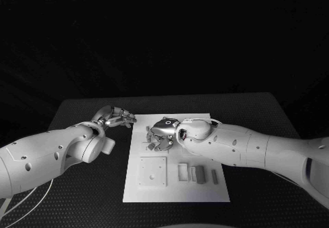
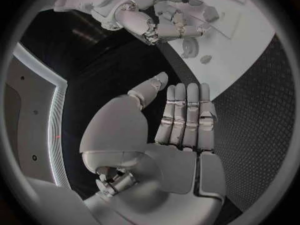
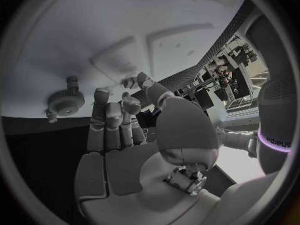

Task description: Assemble the parts on the task board

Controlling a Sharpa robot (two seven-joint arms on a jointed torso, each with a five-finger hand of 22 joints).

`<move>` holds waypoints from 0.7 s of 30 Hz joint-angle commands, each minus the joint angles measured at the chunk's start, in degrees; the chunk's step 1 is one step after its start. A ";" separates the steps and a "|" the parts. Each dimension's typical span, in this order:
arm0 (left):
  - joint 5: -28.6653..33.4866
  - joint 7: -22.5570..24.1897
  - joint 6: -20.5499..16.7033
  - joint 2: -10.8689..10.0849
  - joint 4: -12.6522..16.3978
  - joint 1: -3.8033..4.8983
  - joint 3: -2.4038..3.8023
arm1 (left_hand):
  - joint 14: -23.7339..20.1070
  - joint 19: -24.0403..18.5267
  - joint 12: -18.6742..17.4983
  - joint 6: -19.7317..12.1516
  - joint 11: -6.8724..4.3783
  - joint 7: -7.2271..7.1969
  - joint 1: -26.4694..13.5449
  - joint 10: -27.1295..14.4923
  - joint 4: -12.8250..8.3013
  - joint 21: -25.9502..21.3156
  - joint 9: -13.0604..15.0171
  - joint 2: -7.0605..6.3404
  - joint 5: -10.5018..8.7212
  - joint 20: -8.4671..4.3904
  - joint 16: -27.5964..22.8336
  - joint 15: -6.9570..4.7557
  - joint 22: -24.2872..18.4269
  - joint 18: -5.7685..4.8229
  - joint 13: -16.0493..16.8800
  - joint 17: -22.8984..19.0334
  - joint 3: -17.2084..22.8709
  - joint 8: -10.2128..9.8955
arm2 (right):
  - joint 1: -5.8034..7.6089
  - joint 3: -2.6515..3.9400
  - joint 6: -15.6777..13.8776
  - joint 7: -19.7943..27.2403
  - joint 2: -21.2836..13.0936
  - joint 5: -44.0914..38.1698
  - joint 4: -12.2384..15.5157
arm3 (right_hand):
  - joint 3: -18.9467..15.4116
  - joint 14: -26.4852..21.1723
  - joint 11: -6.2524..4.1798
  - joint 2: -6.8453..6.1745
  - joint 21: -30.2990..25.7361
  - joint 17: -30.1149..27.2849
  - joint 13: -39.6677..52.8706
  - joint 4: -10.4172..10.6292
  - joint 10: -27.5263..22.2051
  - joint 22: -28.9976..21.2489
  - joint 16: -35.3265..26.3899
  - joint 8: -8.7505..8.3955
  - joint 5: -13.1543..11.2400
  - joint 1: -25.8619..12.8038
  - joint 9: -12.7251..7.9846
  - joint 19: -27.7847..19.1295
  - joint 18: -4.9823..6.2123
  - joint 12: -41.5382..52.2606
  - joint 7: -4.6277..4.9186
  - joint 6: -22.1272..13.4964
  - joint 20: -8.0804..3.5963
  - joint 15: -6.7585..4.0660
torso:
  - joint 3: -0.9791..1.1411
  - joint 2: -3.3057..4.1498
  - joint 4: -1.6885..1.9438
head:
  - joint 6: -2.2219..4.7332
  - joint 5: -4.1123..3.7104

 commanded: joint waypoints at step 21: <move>0.90 0.49 -0.09 0.39 0.20 0.43 0.04 | -0.05 -0.03 -0.36 -0.46 0.15 -0.04 -0.58 0.14 0.15 -0.26 -0.17 0.42 0.29 0.42 -0.46 0.25 -0.11 -0.48 -0.21 -0.09 -0.22 -0.16 | -0.34 -0.77 3.23 0.61 1.25 -0.16 -1.43 | 0.36 -0.25 -0.57 2.95 0.21 0.20 0.26 -0.07 -0.09 1.06 0.44 0.54 0.13 -0.18 -0.04 -0.19 -0.11 0.55 -0.45 0.59 -0.19 -0.46 | 0.06 -0.05 -0.08 | -0.59 0.30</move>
